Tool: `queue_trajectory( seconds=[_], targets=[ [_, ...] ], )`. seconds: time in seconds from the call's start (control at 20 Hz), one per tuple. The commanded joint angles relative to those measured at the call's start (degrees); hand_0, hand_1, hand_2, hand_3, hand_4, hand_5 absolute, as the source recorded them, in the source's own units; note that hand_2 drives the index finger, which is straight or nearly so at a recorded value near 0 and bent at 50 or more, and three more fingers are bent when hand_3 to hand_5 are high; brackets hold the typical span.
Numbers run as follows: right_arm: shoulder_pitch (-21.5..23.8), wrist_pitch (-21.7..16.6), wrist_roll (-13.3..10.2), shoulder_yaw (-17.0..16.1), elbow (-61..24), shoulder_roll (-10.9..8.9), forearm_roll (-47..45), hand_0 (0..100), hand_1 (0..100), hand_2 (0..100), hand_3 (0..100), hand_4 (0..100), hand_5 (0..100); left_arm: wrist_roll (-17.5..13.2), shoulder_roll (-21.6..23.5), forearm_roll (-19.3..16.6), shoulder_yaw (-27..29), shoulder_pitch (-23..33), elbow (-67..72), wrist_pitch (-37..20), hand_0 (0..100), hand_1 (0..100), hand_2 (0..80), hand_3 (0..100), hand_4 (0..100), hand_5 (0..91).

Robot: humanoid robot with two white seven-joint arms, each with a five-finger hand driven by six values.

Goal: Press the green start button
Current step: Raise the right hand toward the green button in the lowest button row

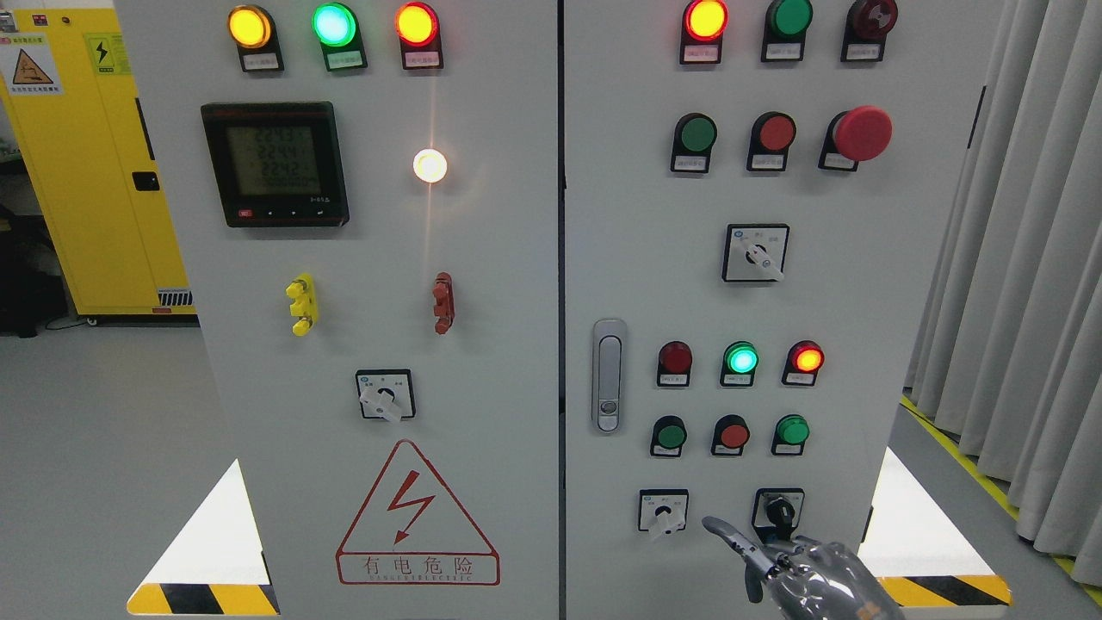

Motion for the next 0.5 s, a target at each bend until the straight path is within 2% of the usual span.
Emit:
queue_trajectory(
  seconds=[0.0, 0.15, 0.45],
  targets=[
    [-4.08, 2.87, 0.46, 3.83, -1.53, -0.03, 3.09, 24, 71, 0, 72, 73, 69, -0.05, -0.15, 0.00, 0.06, -1.32, -1.58, 0.00, 12, 56, 0.0, 0, 0, 0.0],
    [-5.49, 3.93, 0.46, 5.86, -0.48, 0.06, 3.88, 24, 72, 0, 72, 73, 69, -0.05, -0.15, 0.00, -0.03, -1.32, -1.58, 0.00, 12, 56, 0.0, 0, 0, 0.0],
    [-6.37, 5.42, 0.46, 7.18, 1.72, 0.06, 3.89, 23, 72, 0, 72, 71, 69, -0.05, -0.15, 0.00, 0.06, -1.32, -1.58, 0.00, 12, 56, 0.0, 0, 0, 0.0]
  ],
)
